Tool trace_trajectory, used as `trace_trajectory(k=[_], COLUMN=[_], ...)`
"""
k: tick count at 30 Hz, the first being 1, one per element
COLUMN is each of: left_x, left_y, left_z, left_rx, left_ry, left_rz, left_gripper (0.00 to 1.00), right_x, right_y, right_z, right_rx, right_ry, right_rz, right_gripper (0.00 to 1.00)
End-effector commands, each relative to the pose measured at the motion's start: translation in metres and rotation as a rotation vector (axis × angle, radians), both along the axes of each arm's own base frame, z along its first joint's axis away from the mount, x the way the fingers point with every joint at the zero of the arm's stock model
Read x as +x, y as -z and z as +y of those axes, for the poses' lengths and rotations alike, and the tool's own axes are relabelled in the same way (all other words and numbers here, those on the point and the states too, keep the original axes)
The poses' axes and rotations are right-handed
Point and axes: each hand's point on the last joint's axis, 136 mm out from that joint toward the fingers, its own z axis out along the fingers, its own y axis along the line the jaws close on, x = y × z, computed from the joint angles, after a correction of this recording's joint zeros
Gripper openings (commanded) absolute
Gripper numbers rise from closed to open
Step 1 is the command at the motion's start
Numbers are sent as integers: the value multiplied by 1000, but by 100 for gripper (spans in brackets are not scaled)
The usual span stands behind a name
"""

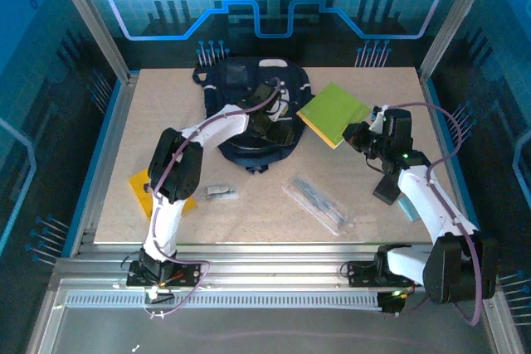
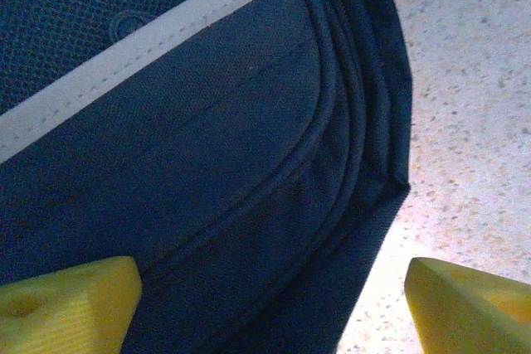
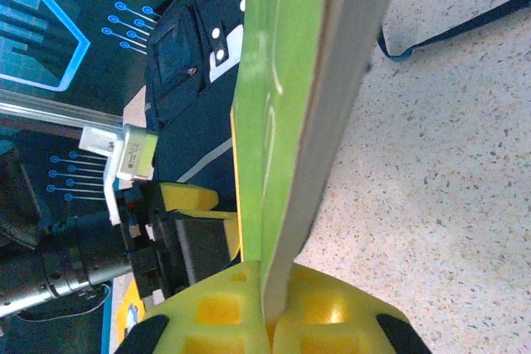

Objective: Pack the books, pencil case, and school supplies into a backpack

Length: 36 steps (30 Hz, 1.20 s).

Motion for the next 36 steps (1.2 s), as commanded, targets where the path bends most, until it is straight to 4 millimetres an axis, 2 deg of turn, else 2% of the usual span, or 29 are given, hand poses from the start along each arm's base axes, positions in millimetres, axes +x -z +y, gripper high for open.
trace_trajectory(k=[1, 4, 6, 10, 13, 16, 20, 24, 28, 33, 35, 36], left_x=[11, 15, 15, 15, 18, 20, 18, 17, 27, 43, 44, 44], left_y=[25, 25, 12, -31, -41, -30, -3, 21, 44, 58, 62, 63], left_z=[26, 33, 31, 26, 25, 26, 23, 29, 40, 53, 49, 48], left_rx=[184, 224, 202, 137, 145, 183, 215, 264, 310, 328, 320, 314], left_ry=[12, -2, -5, -5, 36, 81, 146, 177, 172, 123, 136, 139], left_rz=[-12, -27, -45, -118, -164, -152, -109, -79, -73, -63, -41, -35], left_gripper=[86, 86, 86, 86, 86, 86, 86, 87, 89, 88, 81, 74], right_x=[-1, -2, -2, -1, 2, 4, 3, 1, 1, -2, -4, -4], right_y=[-9, -9, -11, -15, -14, -12, -8, -9, -10, -11, -12, -12], right_z=[1, 1, 0, -2, -2, 1, 3, 2, 2, 1, 0, -1], right_rx=[7, 4, -3, -15, -7, 9, 18, 16, 17, 9, 0, -3], right_ry=[-26, -27, -25, -17, -17, -28, -32, -28, -29, -28, -25, -22], right_rz=[-42, -37, -40, -51, -49, -39, -26, -30, -32, -33, -36, -37], right_gripper=[0, 0, 0, 0, 0, 0, 0, 0, 0, 0, 0, 0])
